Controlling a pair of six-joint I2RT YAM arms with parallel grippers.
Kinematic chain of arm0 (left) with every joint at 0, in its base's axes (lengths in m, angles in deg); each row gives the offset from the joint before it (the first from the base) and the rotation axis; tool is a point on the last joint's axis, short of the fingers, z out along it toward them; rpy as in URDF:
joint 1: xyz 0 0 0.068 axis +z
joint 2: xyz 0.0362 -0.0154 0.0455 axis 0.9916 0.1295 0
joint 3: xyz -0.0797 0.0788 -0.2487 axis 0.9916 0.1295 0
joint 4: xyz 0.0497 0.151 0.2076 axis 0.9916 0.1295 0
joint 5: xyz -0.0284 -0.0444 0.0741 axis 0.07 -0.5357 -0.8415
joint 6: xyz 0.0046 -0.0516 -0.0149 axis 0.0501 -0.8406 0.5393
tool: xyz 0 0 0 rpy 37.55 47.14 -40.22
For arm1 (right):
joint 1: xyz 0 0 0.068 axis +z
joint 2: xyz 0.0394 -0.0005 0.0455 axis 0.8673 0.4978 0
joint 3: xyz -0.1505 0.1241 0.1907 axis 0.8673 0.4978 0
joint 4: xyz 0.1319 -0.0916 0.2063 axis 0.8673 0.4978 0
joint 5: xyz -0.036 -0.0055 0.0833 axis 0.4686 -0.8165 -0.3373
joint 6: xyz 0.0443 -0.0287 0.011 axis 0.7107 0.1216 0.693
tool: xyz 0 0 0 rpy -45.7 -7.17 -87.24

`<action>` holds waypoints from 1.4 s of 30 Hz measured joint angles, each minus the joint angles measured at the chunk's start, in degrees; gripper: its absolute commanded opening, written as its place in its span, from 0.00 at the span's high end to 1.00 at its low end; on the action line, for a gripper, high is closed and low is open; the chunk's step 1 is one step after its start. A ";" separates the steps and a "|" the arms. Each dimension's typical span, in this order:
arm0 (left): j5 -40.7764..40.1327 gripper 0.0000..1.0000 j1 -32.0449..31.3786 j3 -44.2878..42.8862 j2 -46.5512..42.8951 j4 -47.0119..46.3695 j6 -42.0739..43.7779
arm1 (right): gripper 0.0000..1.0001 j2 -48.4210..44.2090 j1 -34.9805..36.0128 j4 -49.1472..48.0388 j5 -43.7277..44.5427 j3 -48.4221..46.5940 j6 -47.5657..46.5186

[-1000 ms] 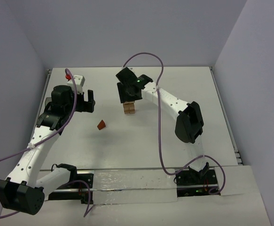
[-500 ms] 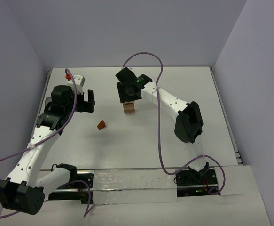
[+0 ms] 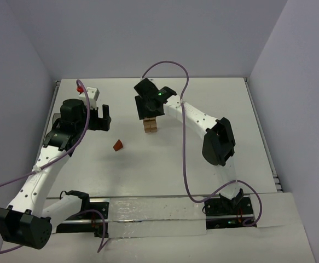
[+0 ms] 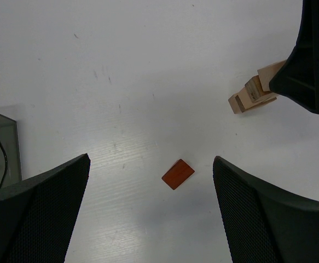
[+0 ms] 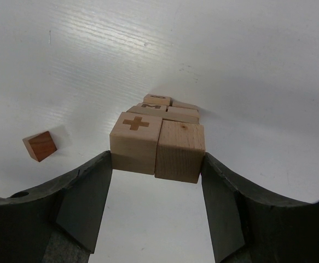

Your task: Build the wood block tower

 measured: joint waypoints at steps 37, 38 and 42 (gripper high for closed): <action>7.82 0.05 0.09 -0.05 0.28 3.22 5.29 | 0.00 -8.91 0.00 -1.04 -3.06 4.49 -2.70; 8.76 0.06 0.11 -0.10 0.31 4.23 6.79 | 0.00 -10.56 0.00 -0.92 -3.57 5.59 -3.52; 12.53 0.13 0.11 -1.84 1.87 10.19 13.62 | 0.00 -17.60 -0.33 -1.14 -6.47 9.05 -7.72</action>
